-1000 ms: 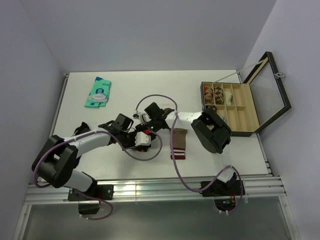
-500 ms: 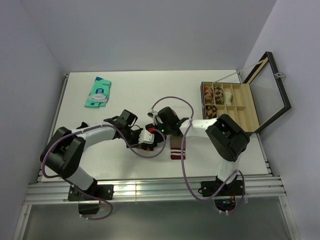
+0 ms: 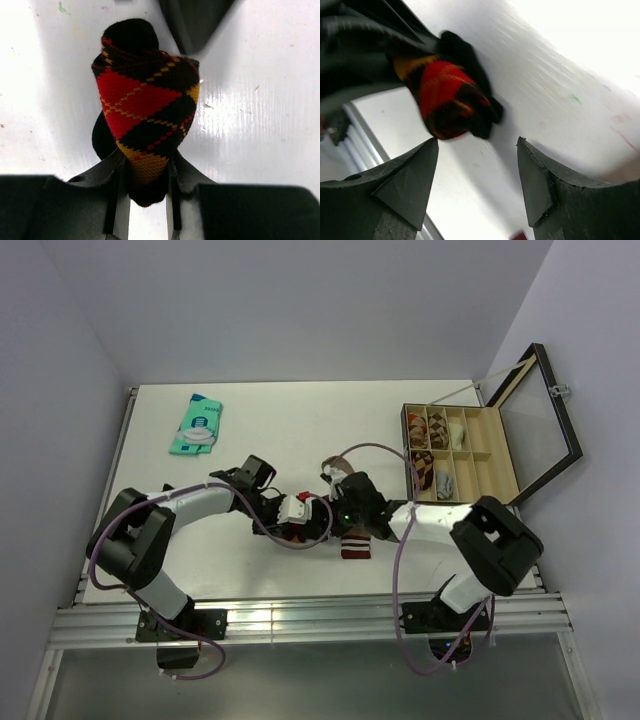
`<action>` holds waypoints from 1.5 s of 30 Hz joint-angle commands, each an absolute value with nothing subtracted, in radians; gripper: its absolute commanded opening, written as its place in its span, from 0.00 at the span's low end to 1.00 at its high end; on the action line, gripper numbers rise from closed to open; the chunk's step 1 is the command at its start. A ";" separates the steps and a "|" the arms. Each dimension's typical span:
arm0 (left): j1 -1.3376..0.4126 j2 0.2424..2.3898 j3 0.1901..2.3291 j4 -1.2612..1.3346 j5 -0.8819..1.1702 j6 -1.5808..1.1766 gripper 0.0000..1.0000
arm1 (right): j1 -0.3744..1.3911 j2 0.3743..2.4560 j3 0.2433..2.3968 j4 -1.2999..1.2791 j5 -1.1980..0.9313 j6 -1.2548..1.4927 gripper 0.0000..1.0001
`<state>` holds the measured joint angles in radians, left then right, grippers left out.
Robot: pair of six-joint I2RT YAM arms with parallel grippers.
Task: Roll the socks
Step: Roll the sock at the center of the board.
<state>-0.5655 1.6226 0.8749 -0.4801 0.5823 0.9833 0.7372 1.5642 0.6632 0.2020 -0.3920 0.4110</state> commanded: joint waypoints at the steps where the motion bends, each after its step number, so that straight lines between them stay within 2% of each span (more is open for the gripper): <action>1: -0.557 1.666 0.856 -0.660 0.540 1.000 0.00 | 0.726 1.461 0.571 0.305 -0.264 0.437 0.71; 9: -0.555 1.687 0.882 -0.701 0.549 1.011 0.00 | 0.762 1.107 0.267 0.529 -0.037 0.483 0.72; 11: -0.557 1.693 0.894 -0.719 0.554 1.014 0.00 | 0.828 1.042 0.224 0.593 0.140 0.447 0.72; 12: -0.555 1.701 0.899 -0.722 0.555 1.015 0.00 | 0.926 0.996 0.200 0.604 0.208 0.431 0.73; 15: -0.555 1.710 0.911 -0.736 0.558 1.015 0.00 | 1.073 0.974 0.210 0.598 0.357 0.382 0.72; 21: -0.555 1.739 0.939 -0.776 0.572 1.025 0.00 | 1.296 1.106 0.346 0.508 0.573 0.252 0.72; 25: -0.557 1.759 0.962 -0.808 0.577 1.035 0.00 | 1.356 1.261 0.460 0.431 0.635 0.146 0.72; 36: -0.554 1.827 1.019 -0.902 0.607 1.077 0.00 | 1.397 1.512 0.695 0.321 0.678 -0.029 0.73; 45: -0.546 1.870 1.054 -0.980 0.629 1.135 0.00 | 1.370 1.557 0.753 0.253 0.568 -0.113 0.73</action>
